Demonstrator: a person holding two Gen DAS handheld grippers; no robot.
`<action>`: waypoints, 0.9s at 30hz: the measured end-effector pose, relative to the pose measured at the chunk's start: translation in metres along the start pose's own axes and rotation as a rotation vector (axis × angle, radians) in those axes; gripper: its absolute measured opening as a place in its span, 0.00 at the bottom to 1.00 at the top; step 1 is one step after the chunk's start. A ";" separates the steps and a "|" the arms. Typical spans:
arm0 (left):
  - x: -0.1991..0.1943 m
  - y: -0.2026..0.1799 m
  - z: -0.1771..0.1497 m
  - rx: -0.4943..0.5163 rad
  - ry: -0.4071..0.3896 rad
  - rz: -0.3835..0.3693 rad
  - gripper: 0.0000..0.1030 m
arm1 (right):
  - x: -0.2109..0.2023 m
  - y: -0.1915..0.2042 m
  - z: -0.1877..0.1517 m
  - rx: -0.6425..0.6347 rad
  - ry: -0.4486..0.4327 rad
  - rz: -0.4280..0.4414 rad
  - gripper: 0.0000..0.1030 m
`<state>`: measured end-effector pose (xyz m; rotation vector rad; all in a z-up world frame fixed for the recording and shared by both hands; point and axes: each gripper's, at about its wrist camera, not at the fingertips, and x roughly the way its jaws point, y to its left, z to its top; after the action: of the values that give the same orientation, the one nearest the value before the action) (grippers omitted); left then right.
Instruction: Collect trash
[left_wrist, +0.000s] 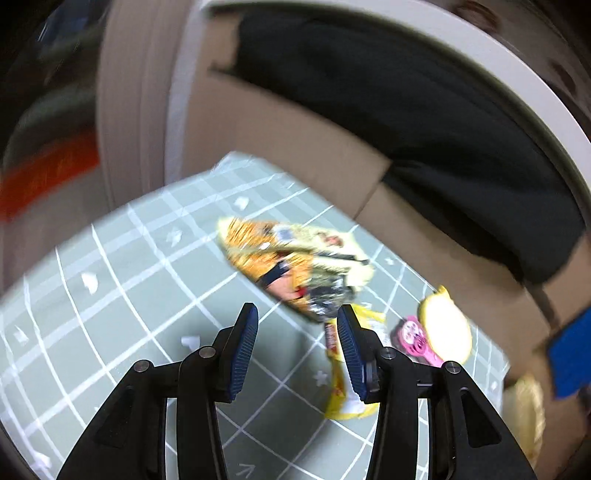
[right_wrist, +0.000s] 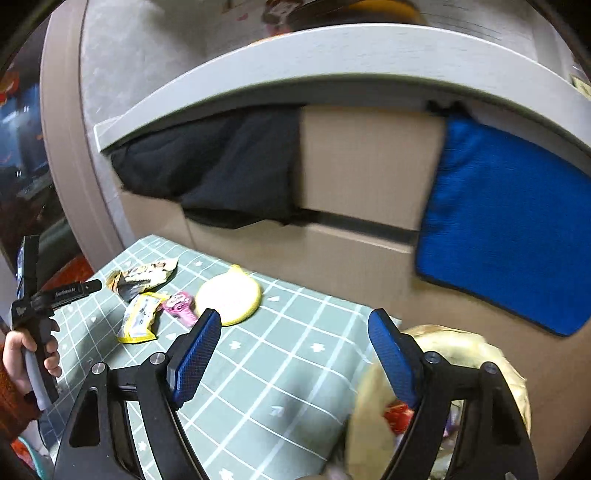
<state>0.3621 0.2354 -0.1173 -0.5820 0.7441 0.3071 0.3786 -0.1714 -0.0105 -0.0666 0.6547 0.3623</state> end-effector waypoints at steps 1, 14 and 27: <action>0.007 0.005 0.001 -0.026 0.012 -0.014 0.45 | 0.008 0.009 0.001 -0.012 0.011 0.009 0.77; 0.066 0.000 0.026 -0.014 0.001 0.140 0.17 | 0.073 0.048 -0.007 -0.093 0.153 0.094 0.67; 0.010 0.016 -0.004 0.164 0.058 0.014 0.03 | 0.178 0.058 0.008 -0.053 0.258 0.168 0.64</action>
<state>0.3592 0.2461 -0.1331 -0.4320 0.8209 0.2406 0.4937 -0.0607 -0.1095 -0.1106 0.9093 0.5386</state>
